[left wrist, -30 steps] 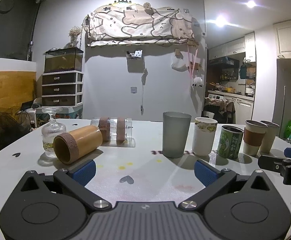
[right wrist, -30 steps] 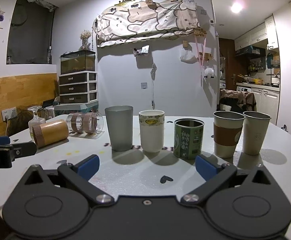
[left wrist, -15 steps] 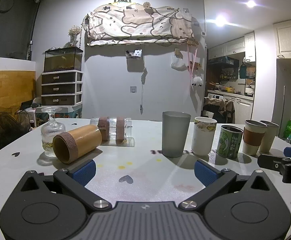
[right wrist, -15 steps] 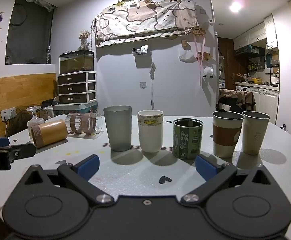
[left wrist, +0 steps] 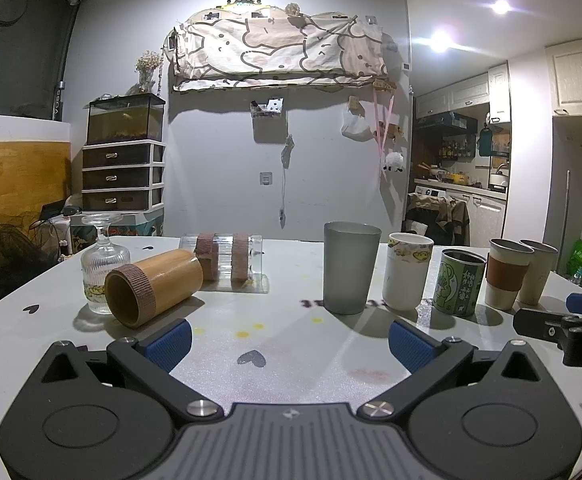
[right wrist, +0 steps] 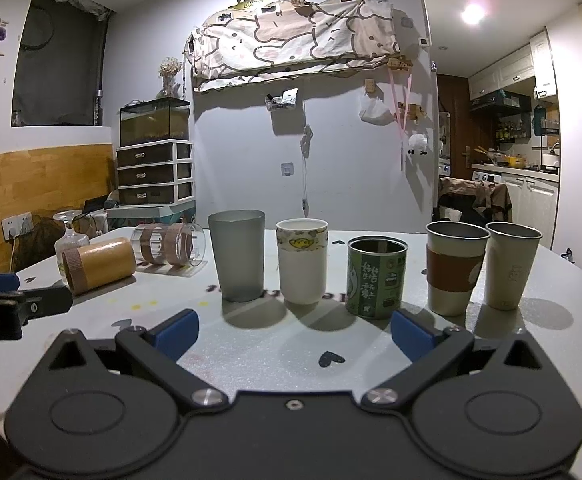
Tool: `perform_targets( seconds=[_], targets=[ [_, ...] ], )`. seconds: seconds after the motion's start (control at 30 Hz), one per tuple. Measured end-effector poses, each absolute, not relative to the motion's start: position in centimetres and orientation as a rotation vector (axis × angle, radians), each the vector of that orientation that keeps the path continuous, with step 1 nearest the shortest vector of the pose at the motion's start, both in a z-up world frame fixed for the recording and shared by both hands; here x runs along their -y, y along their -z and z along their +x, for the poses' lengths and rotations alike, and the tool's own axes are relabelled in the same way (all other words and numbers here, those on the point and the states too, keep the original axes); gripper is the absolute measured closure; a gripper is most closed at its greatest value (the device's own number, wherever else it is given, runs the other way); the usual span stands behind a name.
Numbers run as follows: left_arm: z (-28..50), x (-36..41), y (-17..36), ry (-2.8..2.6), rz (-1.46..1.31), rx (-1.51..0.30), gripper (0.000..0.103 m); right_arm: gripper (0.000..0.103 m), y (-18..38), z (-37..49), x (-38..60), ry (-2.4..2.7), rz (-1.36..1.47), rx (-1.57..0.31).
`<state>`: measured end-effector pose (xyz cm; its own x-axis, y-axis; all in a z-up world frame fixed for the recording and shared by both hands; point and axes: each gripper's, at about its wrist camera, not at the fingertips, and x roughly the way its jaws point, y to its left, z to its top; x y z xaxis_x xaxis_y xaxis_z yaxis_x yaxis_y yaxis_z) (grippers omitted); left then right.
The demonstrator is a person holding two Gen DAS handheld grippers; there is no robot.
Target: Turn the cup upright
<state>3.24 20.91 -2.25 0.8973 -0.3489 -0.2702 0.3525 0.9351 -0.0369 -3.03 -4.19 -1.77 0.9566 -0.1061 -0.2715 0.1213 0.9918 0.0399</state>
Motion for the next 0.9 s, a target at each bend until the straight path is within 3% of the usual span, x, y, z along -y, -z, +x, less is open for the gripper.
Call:
perform_targets(
  seconds=[0.9],
  targets=[
    [3.32,-20.75,2.26,0.364,0.013,-0.278,0.0,0.0,1.99,-2.84,4.5,0.115,0.06,-0.275]
  ],
)
